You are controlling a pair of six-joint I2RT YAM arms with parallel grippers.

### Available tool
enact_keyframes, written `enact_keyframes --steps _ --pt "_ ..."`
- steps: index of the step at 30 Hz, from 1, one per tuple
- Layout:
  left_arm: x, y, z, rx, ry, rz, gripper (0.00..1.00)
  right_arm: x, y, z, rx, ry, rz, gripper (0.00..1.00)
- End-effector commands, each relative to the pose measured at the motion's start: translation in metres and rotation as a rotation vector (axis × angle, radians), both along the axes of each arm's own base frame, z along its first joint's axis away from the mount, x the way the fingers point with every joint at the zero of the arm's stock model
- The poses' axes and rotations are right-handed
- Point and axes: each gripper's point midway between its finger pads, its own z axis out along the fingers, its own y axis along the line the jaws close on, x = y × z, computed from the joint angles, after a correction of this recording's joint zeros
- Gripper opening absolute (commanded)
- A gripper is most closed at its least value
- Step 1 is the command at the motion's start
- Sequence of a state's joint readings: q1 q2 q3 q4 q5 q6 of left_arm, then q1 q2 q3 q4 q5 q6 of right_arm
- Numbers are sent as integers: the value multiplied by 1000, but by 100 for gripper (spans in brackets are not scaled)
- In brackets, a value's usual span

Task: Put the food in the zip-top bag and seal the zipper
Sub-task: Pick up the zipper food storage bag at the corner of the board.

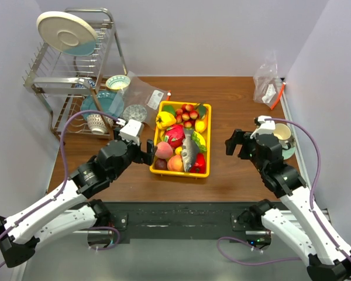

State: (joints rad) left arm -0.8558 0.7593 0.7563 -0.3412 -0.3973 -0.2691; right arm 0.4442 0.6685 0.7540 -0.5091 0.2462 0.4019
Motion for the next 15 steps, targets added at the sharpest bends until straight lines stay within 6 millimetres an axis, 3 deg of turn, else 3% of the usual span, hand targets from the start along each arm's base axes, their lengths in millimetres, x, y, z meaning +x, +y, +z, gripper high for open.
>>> enact_keyframes --steps 1,9,13,15 --pt "-1 -9 26 -75 -30 -29 100 5 -7 31 -1 -85 -29 99" --pt "-2 -18 13 -163 0 -26 100 10 11 34 29 -69 43 98" --pt "-2 -26 -1 -205 11 -37 100 24 11 30 4 -54 10 99" --pt "0 -25 -9 -196 13 -28 100 32 11 42 -17 -60 1 97"
